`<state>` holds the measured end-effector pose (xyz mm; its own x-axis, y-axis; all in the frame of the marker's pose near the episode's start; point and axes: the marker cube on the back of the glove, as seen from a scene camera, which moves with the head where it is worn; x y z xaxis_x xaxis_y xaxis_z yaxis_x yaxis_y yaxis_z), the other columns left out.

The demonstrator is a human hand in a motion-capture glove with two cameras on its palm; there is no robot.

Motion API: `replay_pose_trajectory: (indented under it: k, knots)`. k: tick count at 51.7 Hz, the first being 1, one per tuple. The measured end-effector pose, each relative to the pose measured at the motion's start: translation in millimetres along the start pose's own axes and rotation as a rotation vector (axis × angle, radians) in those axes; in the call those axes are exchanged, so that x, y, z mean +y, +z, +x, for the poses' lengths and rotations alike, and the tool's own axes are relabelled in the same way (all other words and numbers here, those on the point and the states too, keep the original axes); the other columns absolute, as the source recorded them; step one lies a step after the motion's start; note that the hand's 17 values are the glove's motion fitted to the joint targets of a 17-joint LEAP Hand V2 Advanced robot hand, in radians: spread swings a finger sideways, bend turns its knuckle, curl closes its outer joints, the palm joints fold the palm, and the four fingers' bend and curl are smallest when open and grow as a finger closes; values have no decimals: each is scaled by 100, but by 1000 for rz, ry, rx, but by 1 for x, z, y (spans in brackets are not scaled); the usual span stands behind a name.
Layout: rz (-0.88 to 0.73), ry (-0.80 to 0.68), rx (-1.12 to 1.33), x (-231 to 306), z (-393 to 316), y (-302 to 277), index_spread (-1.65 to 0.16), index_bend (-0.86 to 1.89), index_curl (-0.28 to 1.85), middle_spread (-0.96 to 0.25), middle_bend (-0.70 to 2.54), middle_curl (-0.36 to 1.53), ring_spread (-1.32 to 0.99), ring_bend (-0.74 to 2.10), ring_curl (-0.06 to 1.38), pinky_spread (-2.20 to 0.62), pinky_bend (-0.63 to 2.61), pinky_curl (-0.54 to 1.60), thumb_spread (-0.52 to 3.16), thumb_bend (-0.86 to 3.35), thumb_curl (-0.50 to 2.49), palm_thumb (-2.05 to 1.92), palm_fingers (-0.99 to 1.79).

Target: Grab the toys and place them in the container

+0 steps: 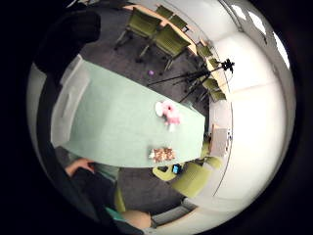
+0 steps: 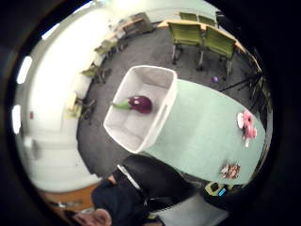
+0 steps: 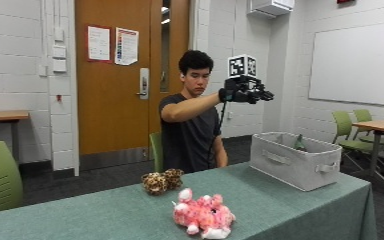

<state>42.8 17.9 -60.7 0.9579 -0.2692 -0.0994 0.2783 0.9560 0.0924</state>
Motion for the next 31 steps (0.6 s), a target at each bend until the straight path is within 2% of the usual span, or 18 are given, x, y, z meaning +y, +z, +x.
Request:
replay_pose_trajectory:
  k: [2,5,17,31]
  knots:
    - [9,115,53,8,25,4,-15,16,49,-5,35,48,-28,66,31,-12,97,35,85,-12,33,-15,-5]
    - [11,173,57,26,55,9,-16,16,49,-5,34,47,-29,64,30,-12,95,35,85,-12,31,-15,-4]
    - [-18,289,38,109,158,50,-19,19,49,-7,33,46,-31,58,28,-8,82,31,83,-12,26,-15,-1]
    - [-131,378,11,183,224,151,-21,22,50,-8,30,45,-31,45,25,-5,71,29,79,-12,22,-16,-3]
